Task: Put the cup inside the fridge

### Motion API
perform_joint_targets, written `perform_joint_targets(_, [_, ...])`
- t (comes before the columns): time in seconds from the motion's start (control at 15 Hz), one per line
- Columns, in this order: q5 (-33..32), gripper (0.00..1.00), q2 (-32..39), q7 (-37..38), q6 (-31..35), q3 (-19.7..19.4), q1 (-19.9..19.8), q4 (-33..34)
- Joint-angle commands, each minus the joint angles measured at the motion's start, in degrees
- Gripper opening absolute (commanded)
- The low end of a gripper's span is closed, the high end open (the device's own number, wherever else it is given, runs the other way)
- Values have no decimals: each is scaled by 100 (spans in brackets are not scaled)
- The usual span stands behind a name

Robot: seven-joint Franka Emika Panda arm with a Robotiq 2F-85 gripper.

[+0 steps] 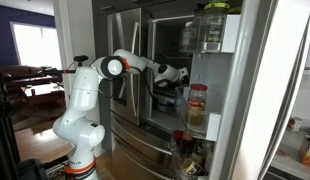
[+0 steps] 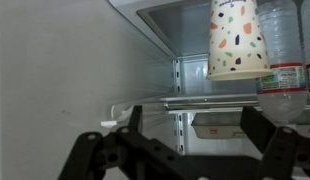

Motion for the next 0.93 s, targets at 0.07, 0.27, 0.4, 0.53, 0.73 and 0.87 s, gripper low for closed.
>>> perform_joint_targets(0.07, [-476, 100, -377, 846, -521, -725, 585, -392])
perform_joint_targets(0.27, [-862, 100, -421, 1445, -1097, -1034, 800, -303])
perform_joint_targets(0.4, [-1397, 100, -430, 2034, -1519, -1328, 1007, -304])
perform_joint_targets(0.53, [-2032, 100, -456, 2674, -2012, -1629, 1204, -243])
perform_joint_targets(0.73, [-2989, 100, -484, 3601, -2722, -2032, 1478, -98])
perform_joint_targets(0.87, [-3337, 100, -618, 3940, -3180, -2098, 1594, -42])
